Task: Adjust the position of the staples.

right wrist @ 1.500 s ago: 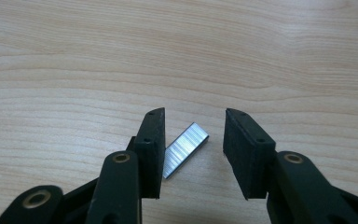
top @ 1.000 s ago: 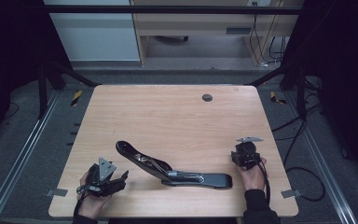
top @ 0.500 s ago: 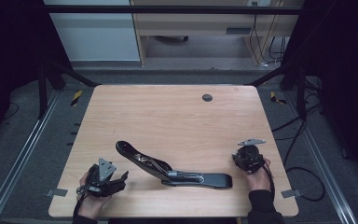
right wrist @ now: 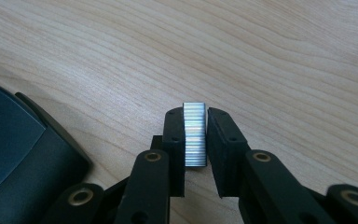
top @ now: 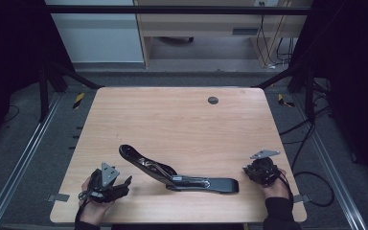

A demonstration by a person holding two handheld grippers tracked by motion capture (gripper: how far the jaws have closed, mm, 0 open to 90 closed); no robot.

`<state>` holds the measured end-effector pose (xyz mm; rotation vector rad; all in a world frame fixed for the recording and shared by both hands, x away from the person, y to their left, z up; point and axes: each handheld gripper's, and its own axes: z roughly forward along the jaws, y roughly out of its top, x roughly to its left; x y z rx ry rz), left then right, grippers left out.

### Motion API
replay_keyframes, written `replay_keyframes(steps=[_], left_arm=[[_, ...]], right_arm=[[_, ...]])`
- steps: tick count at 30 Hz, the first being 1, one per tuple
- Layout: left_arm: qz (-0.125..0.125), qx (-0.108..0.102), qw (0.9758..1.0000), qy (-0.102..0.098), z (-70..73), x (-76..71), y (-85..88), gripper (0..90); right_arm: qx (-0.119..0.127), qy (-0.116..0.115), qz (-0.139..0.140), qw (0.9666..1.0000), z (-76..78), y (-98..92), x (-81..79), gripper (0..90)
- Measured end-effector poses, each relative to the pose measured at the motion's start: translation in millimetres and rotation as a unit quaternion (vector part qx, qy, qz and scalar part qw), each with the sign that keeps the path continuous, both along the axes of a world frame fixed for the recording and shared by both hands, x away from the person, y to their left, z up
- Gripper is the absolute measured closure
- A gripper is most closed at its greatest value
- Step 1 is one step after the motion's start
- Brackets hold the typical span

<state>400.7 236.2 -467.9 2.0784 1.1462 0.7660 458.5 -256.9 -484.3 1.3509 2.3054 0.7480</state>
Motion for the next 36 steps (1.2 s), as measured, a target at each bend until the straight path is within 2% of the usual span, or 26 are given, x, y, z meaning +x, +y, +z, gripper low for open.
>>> replay_keyframes(steps=[4, 8, 10, 16, 20, 36], left_arm=[[0.0, 0.0, 1.0, -0.001, 0.2, 0.0, -0.1, 29.8], [-0.001, 0.0, 1.0, 0.001, 0.0, 0.3, 0.2, 29.8], [0.0, 0.0, 1.0, 0.001, 0.1, 0.3, 0.3, 29.8], [-0.001, 0.0, 1.0, 0.003, -0.2, 0.7, 0.3, 29.8], [-0.001, 0.0, 1.0, 0.003, -0.2, 1.0, 0.7, 29.8], [-0.001, 0.001, 1.0, 0.006, -0.9, 1.5, 0.4, 29.7]], right_arm=[[0.006, 0.0, -0.01, 0.9999, 0.8, 1.0, 0.2, 71.7], [0.021, 0.001, -0.028, 0.9994, 5.7, 1.0, 1.3, 71.5], [0.019, 0.002, -0.031, 0.9993, 6.1, 1.9, 2.7, 72.2], [-0.005, 0.008, -0.023, 0.9997, 7.6, 7.4, 6.0, 73.0], [-0.011, 0.013, -0.019, 0.9997, 7.1, 8.3, 7.9, 74.8], [-0.002, 0.032, -0.024, 0.9992, 5.8, 7.2, 10.6, 77.4]])
